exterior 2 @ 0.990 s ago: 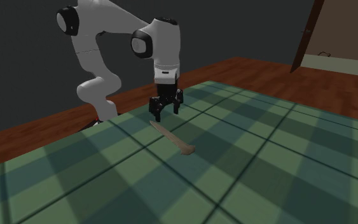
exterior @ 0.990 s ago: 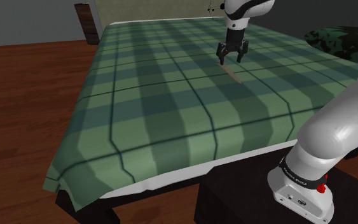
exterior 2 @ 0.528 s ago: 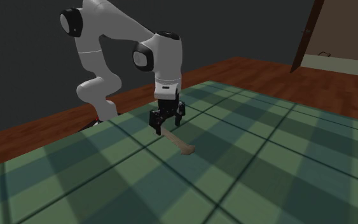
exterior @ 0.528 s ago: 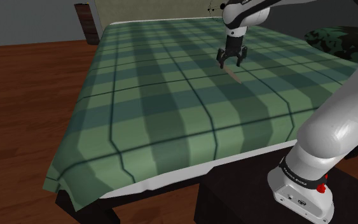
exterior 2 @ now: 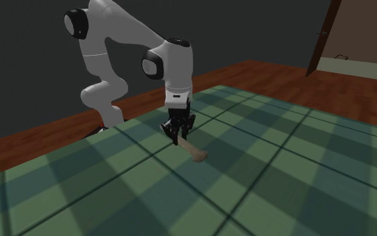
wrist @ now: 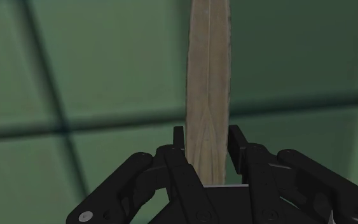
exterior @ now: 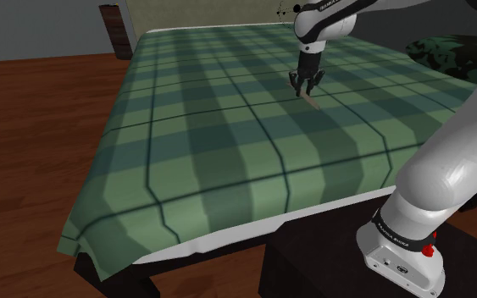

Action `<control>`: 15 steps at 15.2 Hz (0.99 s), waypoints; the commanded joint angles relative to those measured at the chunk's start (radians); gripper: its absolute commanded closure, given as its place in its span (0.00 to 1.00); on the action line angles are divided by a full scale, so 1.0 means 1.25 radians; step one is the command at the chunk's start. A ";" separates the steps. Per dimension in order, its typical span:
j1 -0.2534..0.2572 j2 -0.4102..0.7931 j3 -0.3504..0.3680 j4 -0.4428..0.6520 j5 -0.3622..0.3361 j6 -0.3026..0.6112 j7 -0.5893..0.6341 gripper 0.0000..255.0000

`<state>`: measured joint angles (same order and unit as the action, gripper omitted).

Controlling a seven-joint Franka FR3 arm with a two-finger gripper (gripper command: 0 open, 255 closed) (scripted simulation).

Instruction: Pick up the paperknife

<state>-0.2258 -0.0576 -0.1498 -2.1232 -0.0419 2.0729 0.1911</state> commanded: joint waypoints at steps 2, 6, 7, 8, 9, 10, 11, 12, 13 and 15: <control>-0.004 0.004 -0.005 -0.002 -0.012 -0.004 -0.001 1.00; -0.004 0.002 -0.005 -0.007 -0.012 0.000 0.000 1.00; -0.004 -0.002 -0.004 0.000 -0.012 -0.011 0.000 1.00; -0.004 -0.005 -0.004 0.007 -0.013 -0.021 0.000 1.00; -0.004 -0.009 -0.004 0.014 -0.013 -0.032 0.000 1.00; -0.004 -0.012 -0.004 0.022 -0.013 -0.042 0.000 1.00; -0.004 -0.015 -0.003 0.029 -0.013 -0.053 -0.001 1.00; -0.004 -0.018 -0.003 0.037 -0.014 -0.064 -0.001 1.00; -0.004 -0.021 -0.003 0.045 -0.014 -0.074 -0.001 1.00; -0.003 -0.026 -0.003 0.061 -0.014 -0.096 -0.001 1.00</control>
<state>-0.2303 -0.0865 -0.1533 -2.0571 -0.0592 1.9672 0.1898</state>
